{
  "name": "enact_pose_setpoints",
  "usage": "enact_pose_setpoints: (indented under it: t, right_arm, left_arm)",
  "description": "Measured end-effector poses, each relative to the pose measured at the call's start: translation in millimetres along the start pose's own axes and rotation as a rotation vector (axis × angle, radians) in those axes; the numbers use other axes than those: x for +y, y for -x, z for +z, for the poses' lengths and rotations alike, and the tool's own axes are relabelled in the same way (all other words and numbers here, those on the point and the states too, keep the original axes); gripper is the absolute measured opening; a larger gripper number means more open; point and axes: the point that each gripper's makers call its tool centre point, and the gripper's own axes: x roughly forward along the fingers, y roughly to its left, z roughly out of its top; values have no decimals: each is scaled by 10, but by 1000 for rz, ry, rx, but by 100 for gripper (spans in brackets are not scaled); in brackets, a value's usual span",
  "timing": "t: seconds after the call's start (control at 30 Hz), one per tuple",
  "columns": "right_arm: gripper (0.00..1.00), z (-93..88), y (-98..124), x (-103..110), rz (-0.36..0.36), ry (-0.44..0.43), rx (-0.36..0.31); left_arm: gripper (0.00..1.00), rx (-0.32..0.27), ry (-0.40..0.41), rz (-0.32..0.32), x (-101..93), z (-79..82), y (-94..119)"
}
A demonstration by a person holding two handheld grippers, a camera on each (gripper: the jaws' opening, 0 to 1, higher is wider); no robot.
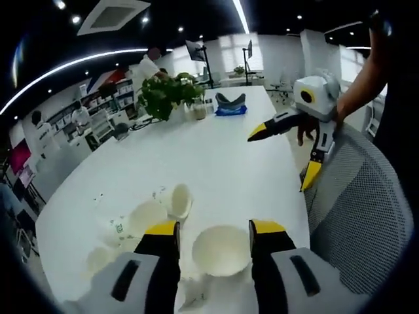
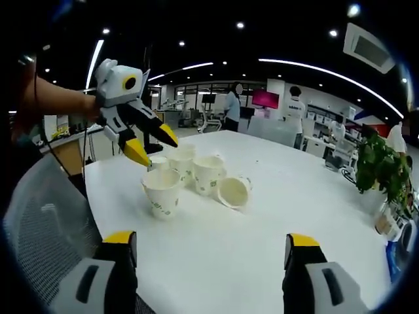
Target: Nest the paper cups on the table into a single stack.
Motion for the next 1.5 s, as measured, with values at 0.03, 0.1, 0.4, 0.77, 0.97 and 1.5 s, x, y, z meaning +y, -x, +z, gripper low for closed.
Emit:
enact_pose_setpoints:
  t: [0.03,0.1,0.4,0.77,0.97,1.5]
  right_arm:
    - [95,3,0,-1,0,-1,-3]
    - [95,11,4,-11,-5,-5,-8]
    - [95,10,9,2,-6,-6,-3]
    - [97,14,0,13,4,-14,-13]
    - [97,4,-2,19,4,-13,-5]
    - [96,-29,-9,6,1,-19,8]
  left_arm:
    - [45,-6,16,7,56,14,-2]
    - [45,-12,27,20,150,24,-8]
    - [39,-3,22,51,427,11,-70]
    - [32,46,21,29,540,-108,-322]
    - [31,69,17,13,651,-148,-458]
    - [19,155,25,14,833,-414,-737]
